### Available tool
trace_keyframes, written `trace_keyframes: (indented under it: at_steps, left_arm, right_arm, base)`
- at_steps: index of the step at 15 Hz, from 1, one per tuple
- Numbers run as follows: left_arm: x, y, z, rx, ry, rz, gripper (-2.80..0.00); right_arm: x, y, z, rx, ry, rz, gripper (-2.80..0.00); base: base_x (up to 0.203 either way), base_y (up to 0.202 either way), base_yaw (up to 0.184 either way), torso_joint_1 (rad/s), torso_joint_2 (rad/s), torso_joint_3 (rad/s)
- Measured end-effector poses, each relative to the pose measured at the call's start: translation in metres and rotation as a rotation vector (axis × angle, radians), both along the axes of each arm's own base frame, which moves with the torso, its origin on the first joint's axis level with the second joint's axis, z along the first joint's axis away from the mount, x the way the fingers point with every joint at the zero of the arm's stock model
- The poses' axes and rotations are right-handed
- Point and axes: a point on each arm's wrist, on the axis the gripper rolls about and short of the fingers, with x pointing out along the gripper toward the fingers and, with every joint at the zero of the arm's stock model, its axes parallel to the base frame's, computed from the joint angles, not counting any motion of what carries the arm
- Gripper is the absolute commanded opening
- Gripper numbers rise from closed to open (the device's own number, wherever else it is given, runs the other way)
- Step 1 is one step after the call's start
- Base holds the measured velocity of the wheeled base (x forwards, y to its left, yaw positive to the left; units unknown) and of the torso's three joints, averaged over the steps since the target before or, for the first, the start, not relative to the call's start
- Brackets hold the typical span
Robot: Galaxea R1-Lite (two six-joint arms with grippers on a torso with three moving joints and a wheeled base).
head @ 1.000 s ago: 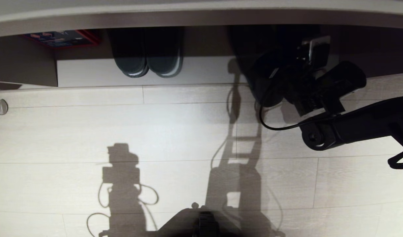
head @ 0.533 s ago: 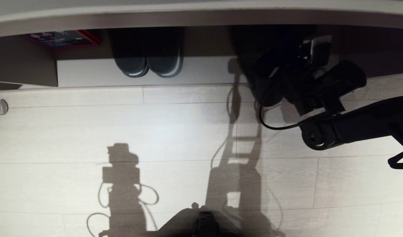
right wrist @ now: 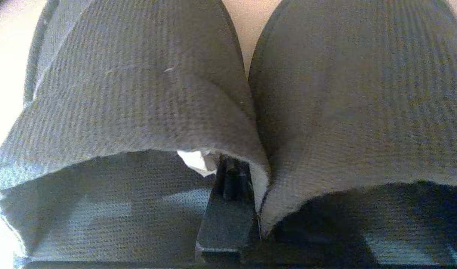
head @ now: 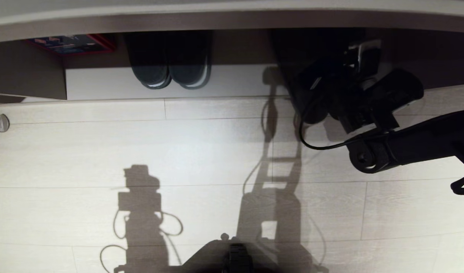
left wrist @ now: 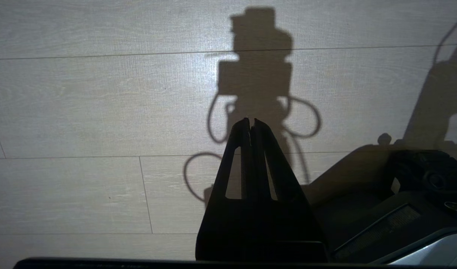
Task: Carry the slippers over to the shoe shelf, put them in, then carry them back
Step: Pick up the slippers in the shoe cabinet, then place the slippers on the floor
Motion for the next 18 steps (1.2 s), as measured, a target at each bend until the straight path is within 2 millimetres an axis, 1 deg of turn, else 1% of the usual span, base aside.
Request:
trace_keyframes:
  at_steps: [3, 6, 7, 10, 11, 12, 16, 18]
  left_arm:
    - [0.000, 0.000, 0.000, 0.000, 0.000, 0.001, -2.80]
    - [0.000, 0.000, 0.000, -0.001, 0.000, 0.001, -2.80]
    - [0.000, 0.000, 0.000, 0.000, 0.000, 0.001, -2.80]
    - [0.000, 0.000, 0.000, 0.000, 0.000, 0.001, -2.80]
    - [0.000, 0.000, 0.000, 0.000, 0.000, 0.000, -2.80]
    - [0.000, 0.000, 0.000, 0.000, 0.000, 0.000, -2.80]
    - [0.000, 0.000, 0.000, 0.000, 0.000, 0.000, -2.80]
    - [0.000, 0.000, 0.000, 0.000, 0.000, 0.000, -2.80]
  right_arm:
    - [-0.014, -0.003, 0.006, -0.005, 0.010, 0.001, -2.80]
    - [-0.035, -0.008, 0.003, -0.019, 0.058, 0.006, -2.80]
    - [-0.043, -0.008, 0.000, -0.025, 0.081, 0.011, -2.80]
    - [-0.069, -0.010, -0.025, -0.058, 0.197, 0.031, -2.80]
    - [-0.081, -0.011, -0.032, -0.069, 0.235, 0.036, -2.80]
    - [-0.095, -0.013, -0.034, -0.070, 0.254, 0.037, -2.80]
    - [-0.161, -0.020, -0.033, -0.070, 0.307, 0.056, -2.80]
    - [-0.192, -0.028, -0.034, -0.072, 0.341, 0.055, -2.80]
  base:
    - [0.000, 0.000, 0.000, 0.000, 0.00, 0.000]
    - [0.000, 0.000, 0.000, 0.000, 0.00, 0.000]
    - [0.000, 0.000, 0.000, 0.000, 0.00, 0.000]
    - [0.000, 0.000, 0.000, 0.000, 0.00, 0.000]
    - [0.000, 0.000, 0.000, 0.000, 0.00, 0.000]
    - [0.000, 0.000, 0.000, 0.000, 0.00, 0.000]
    - [0.000, 0.000, 0.000, 0.000, 0.00, 0.000]
    - [0.000, 0.000, 0.000, 0.000, 0.00, 0.000]
